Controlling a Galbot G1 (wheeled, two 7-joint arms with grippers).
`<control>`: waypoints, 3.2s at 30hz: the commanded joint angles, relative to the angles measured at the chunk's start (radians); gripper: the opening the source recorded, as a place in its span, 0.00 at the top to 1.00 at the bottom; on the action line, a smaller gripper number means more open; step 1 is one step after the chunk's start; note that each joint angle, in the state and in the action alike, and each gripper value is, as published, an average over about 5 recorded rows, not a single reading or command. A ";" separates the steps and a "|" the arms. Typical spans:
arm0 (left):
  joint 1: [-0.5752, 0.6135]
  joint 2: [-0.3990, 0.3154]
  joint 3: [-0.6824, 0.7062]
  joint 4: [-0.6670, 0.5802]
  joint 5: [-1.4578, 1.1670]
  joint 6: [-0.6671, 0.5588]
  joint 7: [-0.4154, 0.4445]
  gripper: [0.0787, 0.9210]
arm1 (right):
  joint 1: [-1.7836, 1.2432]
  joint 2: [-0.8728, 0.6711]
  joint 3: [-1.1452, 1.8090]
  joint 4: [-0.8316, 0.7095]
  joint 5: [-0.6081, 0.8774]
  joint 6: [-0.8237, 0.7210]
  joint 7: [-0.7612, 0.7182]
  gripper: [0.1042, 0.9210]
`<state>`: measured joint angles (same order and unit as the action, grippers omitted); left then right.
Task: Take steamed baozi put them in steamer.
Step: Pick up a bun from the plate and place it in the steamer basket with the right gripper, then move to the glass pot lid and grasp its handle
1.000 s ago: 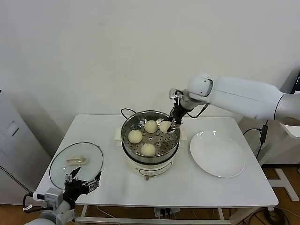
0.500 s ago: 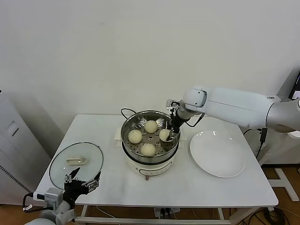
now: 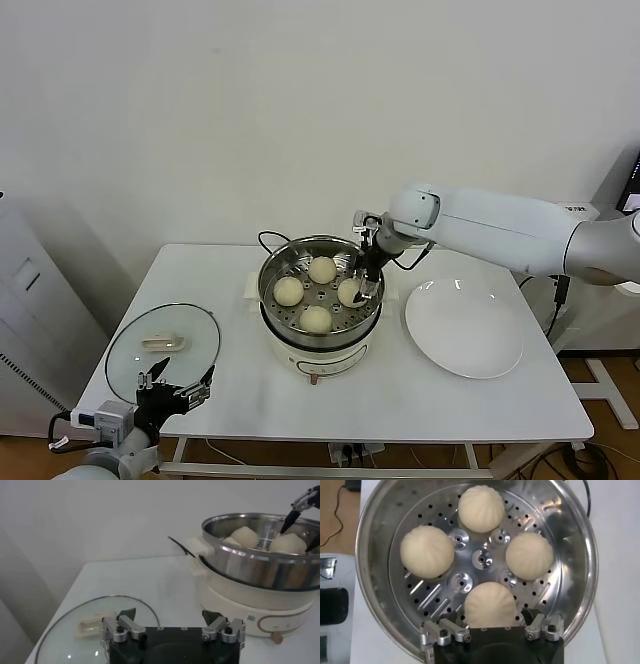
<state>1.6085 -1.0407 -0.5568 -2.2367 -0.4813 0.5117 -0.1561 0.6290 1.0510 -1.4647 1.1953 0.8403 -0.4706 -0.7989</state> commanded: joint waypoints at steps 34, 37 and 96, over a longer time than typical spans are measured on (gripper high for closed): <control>-0.027 0.021 -0.038 0.136 0.168 -0.128 0.007 0.12 | -1.562 -0.210 1.957 0.274 -0.240 0.502 0.623 0.12; -0.018 0.030 -0.034 0.147 0.234 -0.160 0.022 0.12 | -1.671 -0.142 2.063 0.303 -0.270 0.524 0.620 0.12; -0.437 -0.124 -0.125 0.922 1.889 -0.792 -0.129 0.12 | -1.824 0.118 2.179 0.228 -0.440 0.576 0.503 0.12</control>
<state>1.2359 -1.1587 -0.6806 -1.3759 1.3619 -0.2629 -0.2724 -1.1920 1.1659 0.7111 1.4261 0.4040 0.1038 -0.2929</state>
